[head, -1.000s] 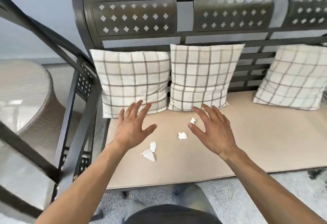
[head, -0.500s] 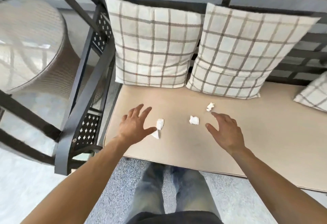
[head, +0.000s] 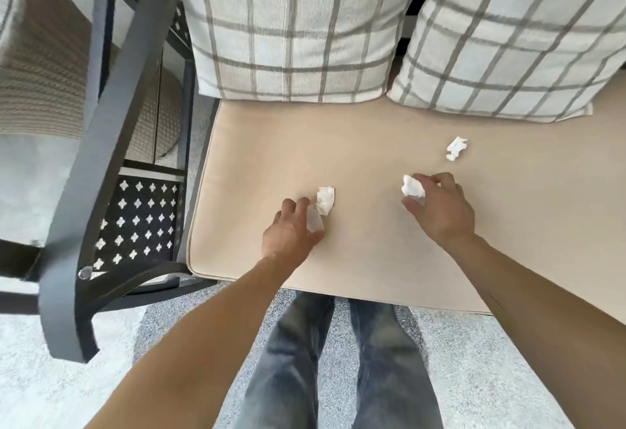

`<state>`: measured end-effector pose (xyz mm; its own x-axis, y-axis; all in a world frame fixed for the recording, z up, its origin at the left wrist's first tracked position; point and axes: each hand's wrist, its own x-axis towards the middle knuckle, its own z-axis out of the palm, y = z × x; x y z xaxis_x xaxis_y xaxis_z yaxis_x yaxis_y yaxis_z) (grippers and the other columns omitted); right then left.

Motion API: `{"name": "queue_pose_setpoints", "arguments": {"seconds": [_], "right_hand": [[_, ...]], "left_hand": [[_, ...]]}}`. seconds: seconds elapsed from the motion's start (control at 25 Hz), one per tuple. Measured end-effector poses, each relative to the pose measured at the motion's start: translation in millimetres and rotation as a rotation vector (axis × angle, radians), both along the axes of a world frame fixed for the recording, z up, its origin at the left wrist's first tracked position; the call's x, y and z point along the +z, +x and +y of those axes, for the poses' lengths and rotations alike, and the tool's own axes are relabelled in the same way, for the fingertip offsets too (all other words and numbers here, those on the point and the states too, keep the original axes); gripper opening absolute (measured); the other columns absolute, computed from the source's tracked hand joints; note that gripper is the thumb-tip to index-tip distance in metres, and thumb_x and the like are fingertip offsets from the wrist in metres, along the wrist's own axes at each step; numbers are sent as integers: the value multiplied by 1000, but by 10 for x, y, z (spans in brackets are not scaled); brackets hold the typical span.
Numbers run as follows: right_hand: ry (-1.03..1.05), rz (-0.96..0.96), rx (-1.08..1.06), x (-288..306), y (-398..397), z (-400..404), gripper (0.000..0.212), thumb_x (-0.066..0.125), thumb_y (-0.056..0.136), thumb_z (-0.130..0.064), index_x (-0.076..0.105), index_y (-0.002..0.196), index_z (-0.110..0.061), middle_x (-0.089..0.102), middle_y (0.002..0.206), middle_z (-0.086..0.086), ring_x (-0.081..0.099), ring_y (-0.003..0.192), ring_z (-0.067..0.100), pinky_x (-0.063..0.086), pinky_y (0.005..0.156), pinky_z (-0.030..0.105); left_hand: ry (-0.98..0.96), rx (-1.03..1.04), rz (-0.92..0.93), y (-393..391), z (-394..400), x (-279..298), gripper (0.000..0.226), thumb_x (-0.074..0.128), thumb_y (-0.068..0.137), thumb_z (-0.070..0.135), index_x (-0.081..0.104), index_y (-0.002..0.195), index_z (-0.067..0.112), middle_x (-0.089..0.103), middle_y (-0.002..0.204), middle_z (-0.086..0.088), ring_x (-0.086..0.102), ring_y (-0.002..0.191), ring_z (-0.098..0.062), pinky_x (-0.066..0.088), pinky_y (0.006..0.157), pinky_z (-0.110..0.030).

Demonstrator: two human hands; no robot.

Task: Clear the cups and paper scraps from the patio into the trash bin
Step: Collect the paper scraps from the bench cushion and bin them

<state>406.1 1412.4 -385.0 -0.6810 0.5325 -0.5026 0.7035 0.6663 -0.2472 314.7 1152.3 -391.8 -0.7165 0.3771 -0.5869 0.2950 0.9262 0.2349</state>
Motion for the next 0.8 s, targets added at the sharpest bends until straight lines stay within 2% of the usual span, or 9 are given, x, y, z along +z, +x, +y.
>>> {"name": "queue_pose_setpoints", "arguments": {"seconds": [0.16, 0.28, 0.36, 0.44, 0.56, 0.68, 0.76, 0.8], "right_hand": [[22, 19, -1, -325, -214, -50, 35, 55, 93, -32, 57, 127, -27, 48, 129, 5, 46, 115, 29, 46, 86, 38], [50, 23, -3, -392, -199, 9, 25, 52, 93, -12, 66, 111, -21, 57, 115, 9, 52, 105, 32, 45, 77, 35], [-33, 53, -87, -328, -161, 107, 23, 54, 90, -8, 70, 101, -20, 63, 107, 9, 58, 100, 31, 47, 77, 34], [-114, 91, -200, -224, -136, 260, 19, 59, 87, -9, 72, 93, -21, 65, 108, 7, 61, 99, 28, 49, 83, 35], [-152, 150, -288, -117, -146, 610, 16, 69, 81, -7, 72, 79, -23, 55, 125, 1, 60, 105, 22, 45, 89, 31], [-206, 162, -274, -209, -221, 973, 18, 74, 75, -5, 70, 74, -23, 47, 139, -1, 57, 113, 19, 43, 91, 28], [-230, 108, -218, -389, -277, 1146, 17, 76, 72, -3, 78, 82, -16, 44, 144, -5, 56, 115, 15, 42, 94, 26], [-260, 102, -212, -483, -304, 1192, 20, 75, 70, -1, 79, 83, -15, 47, 141, -5, 57, 114, 16, 45, 96, 31]], "left_hand": [[115, 31, 53, 29, 3, -139, 25, 55, 95, 33, 56, 111, 14, 50, 110, -7, 60, 86, -30, 49, 61, -39], [170, 115, 13, -50, -33, -130, 14, 55, 95, 21, 63, 100, 11, 55, 103, -9, 60, 81, -34, 44, 64, -34], [226, 174, -7, -137, -32, -74, 9, 60, 91, 13, 66, 97, 11, 60, 98, -8, 60, 84, -31, 45, 69, -33], [299, 209, -18, -244, 54, -6, 13, 63, 87, 9, 66, 98, 16, 63, 95, -4, 60, 84, -26, 43, 69, -30], [346, 215, -167, -373, 321, 29, 37, 62, 86, 11, 62, 116, 33, 65, 91, 6, 61, 81, -14, 44, 66, -24], [155, 101, -257, -402, 509, -82, 56, 61, 85, 10, 52, 132, 41, 67, 93, 9, 63, 84, -15, 50, 70, -27], [100, 112, -212, -328, 528, -161, 48, 60, 82, 8, 59, 118, 41, 69, 91, 12, 64, 85, -15, 50, 68, -30], [127, 143, -188, -275, 503, -191, 41, 59, 80, 6, 61, 104, 39, 68, 86, 14, 65, 84, -12, 51, 69, -31]]}}
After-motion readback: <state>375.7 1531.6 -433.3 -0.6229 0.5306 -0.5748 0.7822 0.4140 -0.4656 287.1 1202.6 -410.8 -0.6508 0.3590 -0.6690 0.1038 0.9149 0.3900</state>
